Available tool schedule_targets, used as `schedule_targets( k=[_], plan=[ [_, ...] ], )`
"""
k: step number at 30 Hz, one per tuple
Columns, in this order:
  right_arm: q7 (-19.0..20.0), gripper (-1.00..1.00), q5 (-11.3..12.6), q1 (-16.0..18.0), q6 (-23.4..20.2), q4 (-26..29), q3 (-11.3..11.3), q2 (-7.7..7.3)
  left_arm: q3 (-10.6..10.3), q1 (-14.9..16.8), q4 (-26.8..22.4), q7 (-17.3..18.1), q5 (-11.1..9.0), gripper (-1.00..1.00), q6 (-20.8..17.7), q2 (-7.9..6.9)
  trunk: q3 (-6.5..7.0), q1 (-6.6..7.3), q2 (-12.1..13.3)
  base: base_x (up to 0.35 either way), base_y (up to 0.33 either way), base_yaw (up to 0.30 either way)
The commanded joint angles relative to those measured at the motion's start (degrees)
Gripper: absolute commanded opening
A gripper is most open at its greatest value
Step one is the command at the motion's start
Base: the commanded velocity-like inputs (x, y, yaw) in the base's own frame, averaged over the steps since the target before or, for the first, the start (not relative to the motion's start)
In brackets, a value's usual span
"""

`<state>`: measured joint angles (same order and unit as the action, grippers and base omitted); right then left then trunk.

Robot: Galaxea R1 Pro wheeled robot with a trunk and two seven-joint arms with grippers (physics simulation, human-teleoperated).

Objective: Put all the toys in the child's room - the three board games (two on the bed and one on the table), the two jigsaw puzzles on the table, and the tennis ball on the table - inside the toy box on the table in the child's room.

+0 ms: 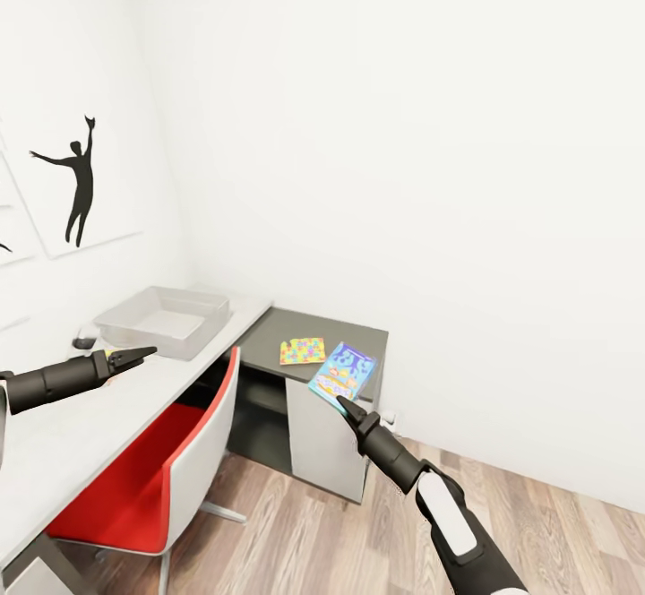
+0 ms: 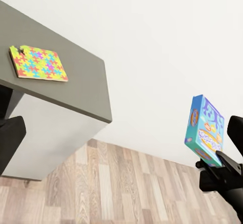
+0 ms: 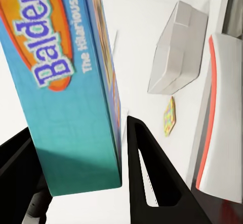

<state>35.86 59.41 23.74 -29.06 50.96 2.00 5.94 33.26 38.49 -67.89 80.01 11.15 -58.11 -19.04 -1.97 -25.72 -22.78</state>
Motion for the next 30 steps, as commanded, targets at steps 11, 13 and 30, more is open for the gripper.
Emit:
schedule_targets(
  k=[11, 13, 30],
  plan=[
    [-15.52, -1.00, -1.31, 0.14, -4.07, 15.77, 3.98, -0.14, 0.30, -0.11, -0.05, 0.12, 0.60, 1.00, -0.56, -0.05, -0.14, -0.06, -0.14, 0.179, -0.148, 0.000],
    [-18.00, -1.00, -3.12, 0.29, -5.67, 17.51, 4.90, -0.15, 0.43, -0.26, -0.05, 0.10, 0.62, 1.00, -0.53, -0.18, -0.14, -0.06, -0.14, 0.016, -0.012, 0.000],
    [-30.89, -1.00, -3.61, 6.67, -15.18, 18.29, 4.74, 0.87, 0.70, -0.35, 0.02, 0.15, 0.54, 1.00, -0.67, -0.47, -0.14, -0.06, -0.14, 0.001, -0.001, 0.000]
  ],
)
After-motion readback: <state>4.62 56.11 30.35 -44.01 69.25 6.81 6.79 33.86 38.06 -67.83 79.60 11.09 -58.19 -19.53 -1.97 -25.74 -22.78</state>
